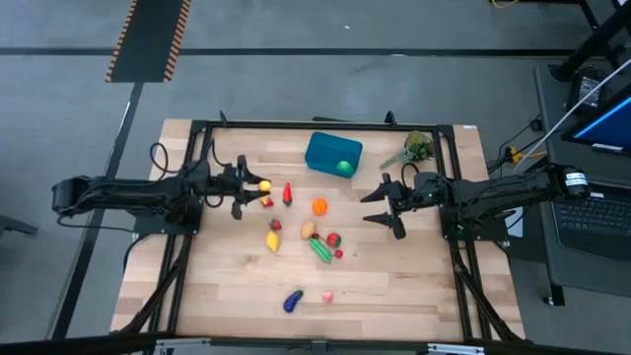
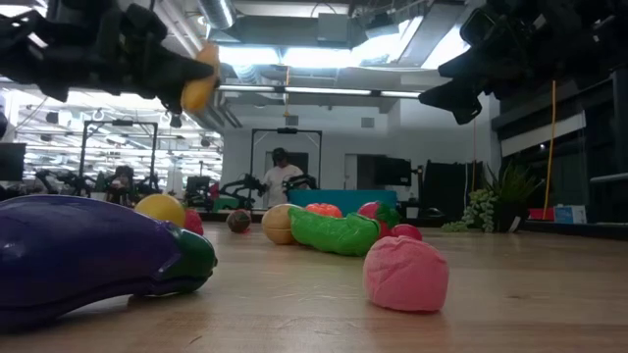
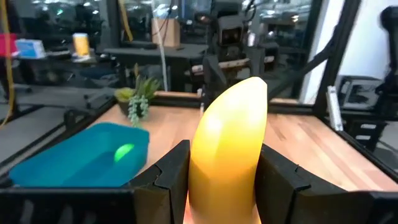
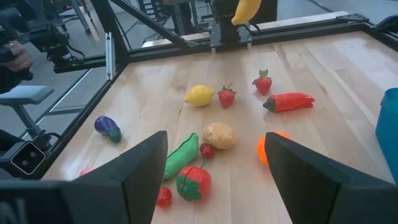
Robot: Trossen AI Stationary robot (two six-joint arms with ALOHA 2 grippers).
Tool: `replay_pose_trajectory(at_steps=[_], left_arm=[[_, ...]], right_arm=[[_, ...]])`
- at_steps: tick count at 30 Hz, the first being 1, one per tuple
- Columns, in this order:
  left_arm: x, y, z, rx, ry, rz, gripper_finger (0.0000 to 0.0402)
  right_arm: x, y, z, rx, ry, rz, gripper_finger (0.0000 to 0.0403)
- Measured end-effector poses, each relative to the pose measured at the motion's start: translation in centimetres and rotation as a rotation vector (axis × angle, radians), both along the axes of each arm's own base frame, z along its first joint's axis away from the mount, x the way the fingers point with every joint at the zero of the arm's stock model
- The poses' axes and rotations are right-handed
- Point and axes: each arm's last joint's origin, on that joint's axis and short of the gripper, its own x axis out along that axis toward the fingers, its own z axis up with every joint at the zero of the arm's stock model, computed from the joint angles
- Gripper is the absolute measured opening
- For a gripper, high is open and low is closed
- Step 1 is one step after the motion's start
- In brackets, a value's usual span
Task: Pick and placing Produce into tupperware
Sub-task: Put the yellow banana into the blue bin
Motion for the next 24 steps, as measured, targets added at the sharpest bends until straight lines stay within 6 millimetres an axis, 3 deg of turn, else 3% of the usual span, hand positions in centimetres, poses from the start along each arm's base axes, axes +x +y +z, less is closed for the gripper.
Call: replay_pose_trajectory(at_steps=[5, 11, 18, 24], left_arm=[[1.0, 1.4, 0.3, -0.007, 0.013, -0.019, 0.0131], [3.7, 3.7, 1.2, -0.006, 0.082, -0.077, 0.0131], [8.4, 7.2, 2.3, 0.002, 0.217, -0.105, 0.0131], [13.2, 9.5, 1.9, 0.05, 0.474, -0.066, 0.0131]], right_arm=[[0.0, 0.0, 0.0, 0.0, 0.0, 0.001, 0.0271], [0.0, 0.0, 0.0, 0.0, 0.002, 0.001, 0.0271], [0.0, 0.0, -0.2, -0.02, 0.018, 0.008, 0.0271], [-0.1, 0.0, -0.4, -0.02, 0.04, 0.008, 0.0271]])
